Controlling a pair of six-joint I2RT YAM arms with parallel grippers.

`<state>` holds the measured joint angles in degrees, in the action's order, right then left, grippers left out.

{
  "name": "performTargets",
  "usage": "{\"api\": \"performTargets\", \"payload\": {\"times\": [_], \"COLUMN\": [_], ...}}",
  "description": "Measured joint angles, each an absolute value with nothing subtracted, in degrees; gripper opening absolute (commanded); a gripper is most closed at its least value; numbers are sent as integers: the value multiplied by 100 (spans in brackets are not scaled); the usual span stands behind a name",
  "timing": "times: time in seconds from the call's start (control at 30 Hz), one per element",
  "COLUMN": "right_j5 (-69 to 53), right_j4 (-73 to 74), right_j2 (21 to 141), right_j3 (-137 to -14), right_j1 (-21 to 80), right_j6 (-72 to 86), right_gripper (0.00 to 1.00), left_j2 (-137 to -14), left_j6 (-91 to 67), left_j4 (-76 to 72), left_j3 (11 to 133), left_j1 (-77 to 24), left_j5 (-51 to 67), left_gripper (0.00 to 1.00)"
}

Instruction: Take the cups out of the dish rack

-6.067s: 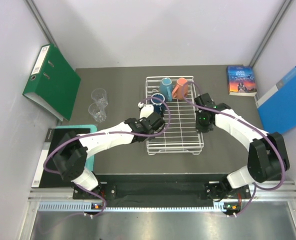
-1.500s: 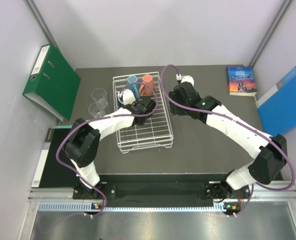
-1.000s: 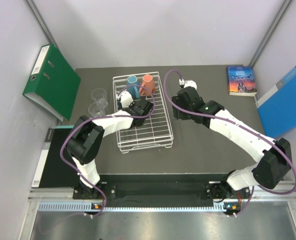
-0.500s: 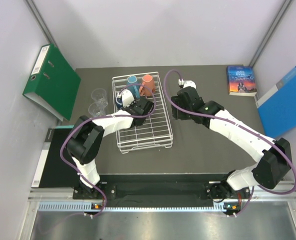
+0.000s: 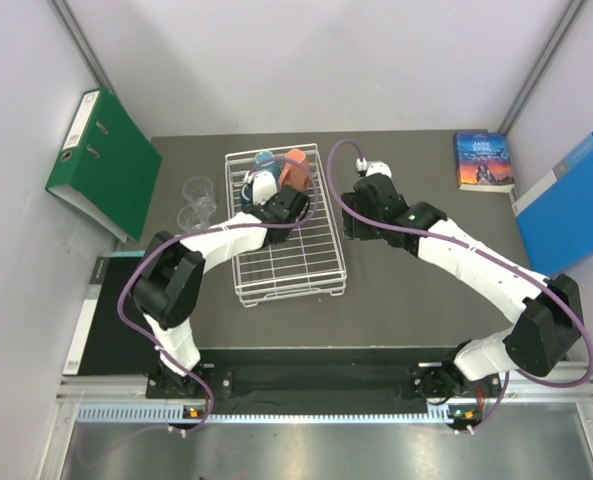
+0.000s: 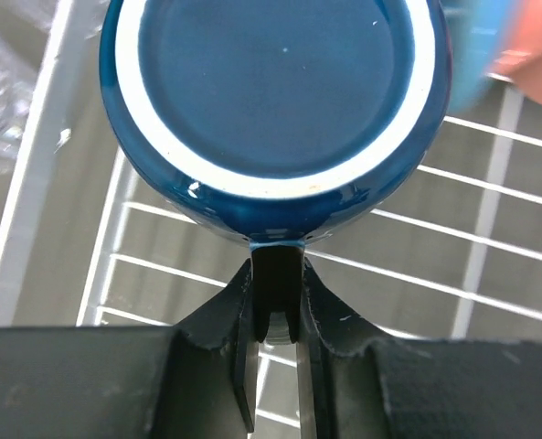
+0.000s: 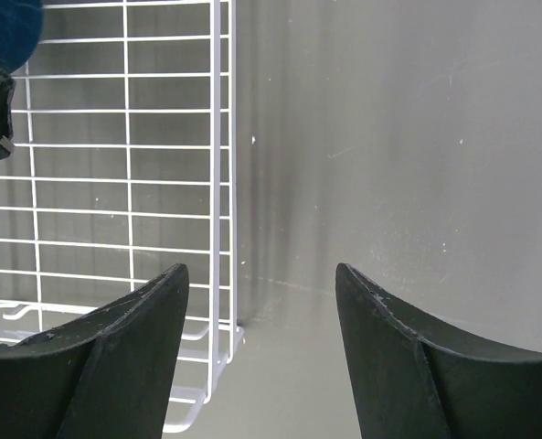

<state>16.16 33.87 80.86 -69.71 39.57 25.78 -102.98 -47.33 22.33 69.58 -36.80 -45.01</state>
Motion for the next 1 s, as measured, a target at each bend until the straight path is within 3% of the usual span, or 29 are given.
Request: {"api": "performTargets", "payload": {"times": [0.33,0.7,1.0], "right_j5": [1623,1538,-683], "right_j4": [3284,2762,690], "right_j2": [8114,8042,7087], "right_j3": [-6976,-6864,-5739], "right_j1": [3957,3898,2397], "right_j6": [2622,2814,4075], "right_gripper": [65,66,62], "left_j2": [-9421,-7937,-6775], "left_j6": [-3691,-3813,-4683], "left_j4": [2580,2840,1192], "left_j3": [7550,7334,5780], "left_j1": [-3680,-3551,-3122], "left_j5": [-3363,-1914,692], "left_gripper": [0,0,0]}}
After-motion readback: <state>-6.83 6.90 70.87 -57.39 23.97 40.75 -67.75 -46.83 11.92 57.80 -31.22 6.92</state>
